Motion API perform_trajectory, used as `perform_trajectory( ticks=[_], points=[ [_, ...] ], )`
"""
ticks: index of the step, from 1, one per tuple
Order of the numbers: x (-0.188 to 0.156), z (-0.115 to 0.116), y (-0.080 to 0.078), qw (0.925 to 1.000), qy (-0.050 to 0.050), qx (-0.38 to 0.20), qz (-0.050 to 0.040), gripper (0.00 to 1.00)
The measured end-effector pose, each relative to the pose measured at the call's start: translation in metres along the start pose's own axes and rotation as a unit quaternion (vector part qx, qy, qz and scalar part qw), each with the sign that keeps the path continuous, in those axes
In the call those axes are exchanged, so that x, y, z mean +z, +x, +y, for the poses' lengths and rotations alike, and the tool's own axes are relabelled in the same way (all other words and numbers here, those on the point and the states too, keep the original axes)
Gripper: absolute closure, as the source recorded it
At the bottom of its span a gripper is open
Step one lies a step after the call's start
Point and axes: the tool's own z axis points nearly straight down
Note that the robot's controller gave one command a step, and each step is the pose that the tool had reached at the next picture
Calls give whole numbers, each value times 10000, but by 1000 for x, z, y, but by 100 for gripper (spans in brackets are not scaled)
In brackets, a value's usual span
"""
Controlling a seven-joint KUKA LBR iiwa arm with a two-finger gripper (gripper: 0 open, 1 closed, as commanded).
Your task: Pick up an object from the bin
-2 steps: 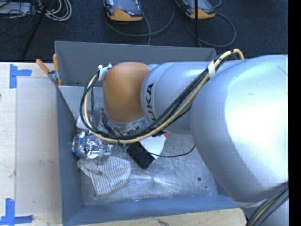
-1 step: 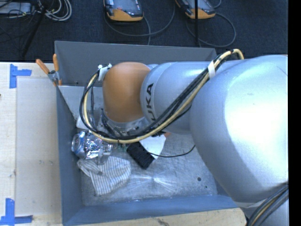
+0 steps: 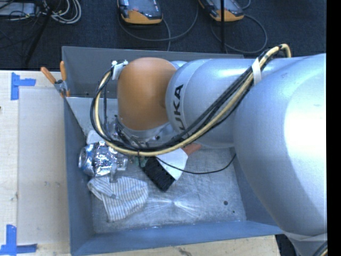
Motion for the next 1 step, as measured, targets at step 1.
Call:
perform_trajectory(
  ticks=[1],
  points=[
    [-56, -20, 2, 9999, -18, -104, -29, 100]
  ],
)
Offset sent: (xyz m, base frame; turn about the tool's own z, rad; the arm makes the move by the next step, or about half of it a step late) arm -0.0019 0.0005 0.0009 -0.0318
